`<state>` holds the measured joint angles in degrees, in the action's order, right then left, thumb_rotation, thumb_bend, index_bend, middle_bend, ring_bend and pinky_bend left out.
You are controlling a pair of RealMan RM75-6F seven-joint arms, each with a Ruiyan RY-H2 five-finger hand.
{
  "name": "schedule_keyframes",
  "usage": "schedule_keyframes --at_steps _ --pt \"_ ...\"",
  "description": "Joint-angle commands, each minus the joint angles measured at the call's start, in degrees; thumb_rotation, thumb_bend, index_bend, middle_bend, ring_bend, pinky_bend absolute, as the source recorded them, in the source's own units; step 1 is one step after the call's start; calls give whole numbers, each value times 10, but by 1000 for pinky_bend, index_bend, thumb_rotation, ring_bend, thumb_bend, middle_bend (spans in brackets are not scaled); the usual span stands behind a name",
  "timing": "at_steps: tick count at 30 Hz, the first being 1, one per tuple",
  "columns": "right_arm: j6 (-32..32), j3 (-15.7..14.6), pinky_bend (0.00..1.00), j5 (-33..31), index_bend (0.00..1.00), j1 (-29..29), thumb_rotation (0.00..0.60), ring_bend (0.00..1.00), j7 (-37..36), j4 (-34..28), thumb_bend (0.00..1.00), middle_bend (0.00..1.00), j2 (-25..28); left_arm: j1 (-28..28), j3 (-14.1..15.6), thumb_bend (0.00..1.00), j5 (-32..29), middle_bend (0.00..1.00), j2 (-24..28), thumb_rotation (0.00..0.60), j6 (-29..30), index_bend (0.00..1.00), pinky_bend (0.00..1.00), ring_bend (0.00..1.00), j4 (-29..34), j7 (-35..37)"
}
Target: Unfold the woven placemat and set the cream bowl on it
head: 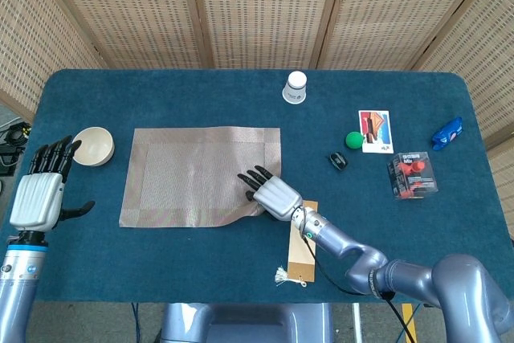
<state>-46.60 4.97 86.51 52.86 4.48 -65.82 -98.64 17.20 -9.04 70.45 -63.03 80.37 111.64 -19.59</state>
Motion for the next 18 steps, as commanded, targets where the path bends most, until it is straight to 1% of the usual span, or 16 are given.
schedule_keyframes --at_steps 1,4,7,13,18 --pt "-8 -3 0 5 639 -2 600 0 -6 10 579 85 -4 0 0 0 1 0 0 600 -1 0 0 0 0 0" --pt "-13 -5 0 8 685 -3 600 0 -13 17 578 89 -7 0 1 0 2 0 0 600 -1 0 0 0 1 -1" --pt "-16 -7 0 10 705 -4 600 0 -18 23 580 94 -9 0 1 0 2 0 0 600 -1 0 0 0 1 0" --pt "-27 -16 0 19 716 -10 600 0 -21 20 580 100 -3 0 2 0 4 0 0 600 -3 0 0 0 2 0" --pt "-41 -28 0 26 720 -22 600 0 -10 6 580 109 11 0 3 0 5 0 1 600 -3 0 0 0 3 0"
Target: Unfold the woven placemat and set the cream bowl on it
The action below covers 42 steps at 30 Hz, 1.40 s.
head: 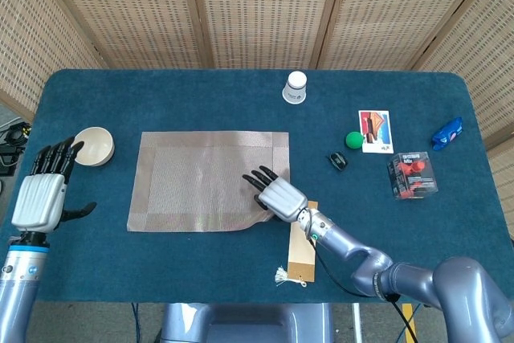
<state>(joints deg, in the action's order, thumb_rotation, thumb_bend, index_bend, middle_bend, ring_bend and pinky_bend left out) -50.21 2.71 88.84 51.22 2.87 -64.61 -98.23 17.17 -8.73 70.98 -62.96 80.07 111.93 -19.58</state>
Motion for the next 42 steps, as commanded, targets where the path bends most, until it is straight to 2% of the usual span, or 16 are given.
schedule_keyframes --at_steps 1,13,22,34,42 --pt "-9 -7 0 4 723 -8 600 0 9 -9 580 110 10 0 0 0 0 0 0 600 0 0 0 0 1 0" --pt "-50 -44 0 5 741 -64 600 0 69 -83 580 108 86 -4 6 0 16 0 2 600 5 0 0 0 8 1" --pt "-79 -74 0 12 744 -104 600 0 91 -115 580 108 128 -8 12 0 31 0 0 600 11 0 0 0 14 -4" --pt "-107 -106 0 49 745 -135 600 0 100 -139 573 110 164 -13 22 0 49 0 -6 600 17 0 0 0 21 -17" --pt "-99 -104 0 64 744 -134 600 0 95 -135 545 111 164 -14 23 0 52 0 -9 600 17 0 0 0 22 -23"
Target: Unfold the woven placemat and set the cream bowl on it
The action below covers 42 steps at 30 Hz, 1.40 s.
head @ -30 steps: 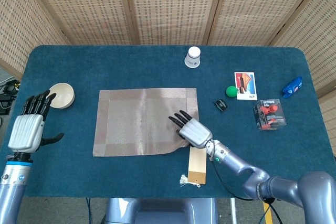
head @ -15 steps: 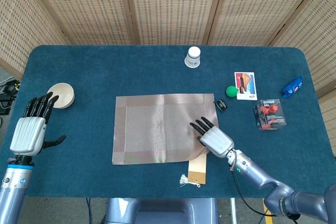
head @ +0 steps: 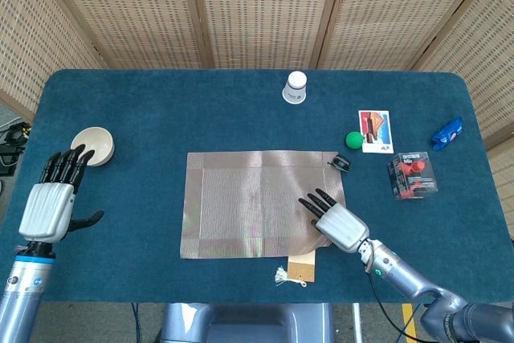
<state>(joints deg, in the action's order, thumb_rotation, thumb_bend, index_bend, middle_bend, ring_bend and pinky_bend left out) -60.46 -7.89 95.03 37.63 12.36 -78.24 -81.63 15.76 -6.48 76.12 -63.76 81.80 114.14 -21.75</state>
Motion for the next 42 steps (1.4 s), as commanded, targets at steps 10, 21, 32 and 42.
schedule_keyframes --at_steps 10,21,32,42 --pt "19 9 0 9 741 6 600 0 4 3 526 112 -15 0 -1 0 -2 0 -1 600 -3 0 0 0 -1 -2" --pt "23 10 0 11 726 0 600 0 18 7 480 112 -5 -1 -1 0 -3 0 1 600 -6 0 0 0 0 -1" --pt "13 6 0 27 0 -5 600 0 22 -25 0 0 25 -1 1 0 0 0 -2 600 -7 0 0 0 1 -6" --pt "-58 -1 0 40 0 -46 600 0 81 -119 0 0 125 -5 1 0 4 0 2 600 -5 0 0 0 1 2"
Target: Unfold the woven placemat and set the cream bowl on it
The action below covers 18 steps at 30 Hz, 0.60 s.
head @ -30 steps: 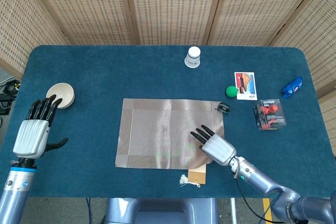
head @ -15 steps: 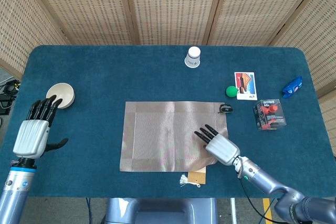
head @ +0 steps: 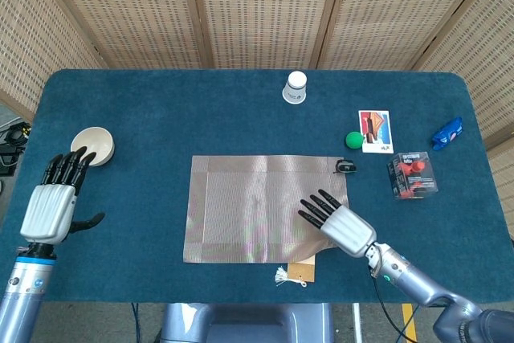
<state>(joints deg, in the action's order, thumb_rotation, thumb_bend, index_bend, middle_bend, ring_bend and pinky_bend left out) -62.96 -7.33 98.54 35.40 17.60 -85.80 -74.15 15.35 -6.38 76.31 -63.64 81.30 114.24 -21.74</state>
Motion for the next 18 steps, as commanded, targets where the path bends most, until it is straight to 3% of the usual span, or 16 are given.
schedule_keyframes --at_steps 1,9,15,18 --pt "-44 -9 0 5 0 -32 600 0 34 -55 0 0 67 -1 1 0 3 0 2 600 1 0 0 0 1 2" --pt "-137 -16 0 3 0 -97 600 0 35 -91 0 0 158 -6 1 0 14 0 4 600 9 0 0 0 0 6" --pt "-186 2 0 -27 0 -133 600 0 -17 -78 0 0 159 -7 -3 0 14 0 6 600 13 0 0 0 -20 13" --pt "-215 24 0 -62 0 -156 600 0 -78 -64 0 0 135 5 -13 0 -4 0 1 600 -11 0 0 0 -69 36"
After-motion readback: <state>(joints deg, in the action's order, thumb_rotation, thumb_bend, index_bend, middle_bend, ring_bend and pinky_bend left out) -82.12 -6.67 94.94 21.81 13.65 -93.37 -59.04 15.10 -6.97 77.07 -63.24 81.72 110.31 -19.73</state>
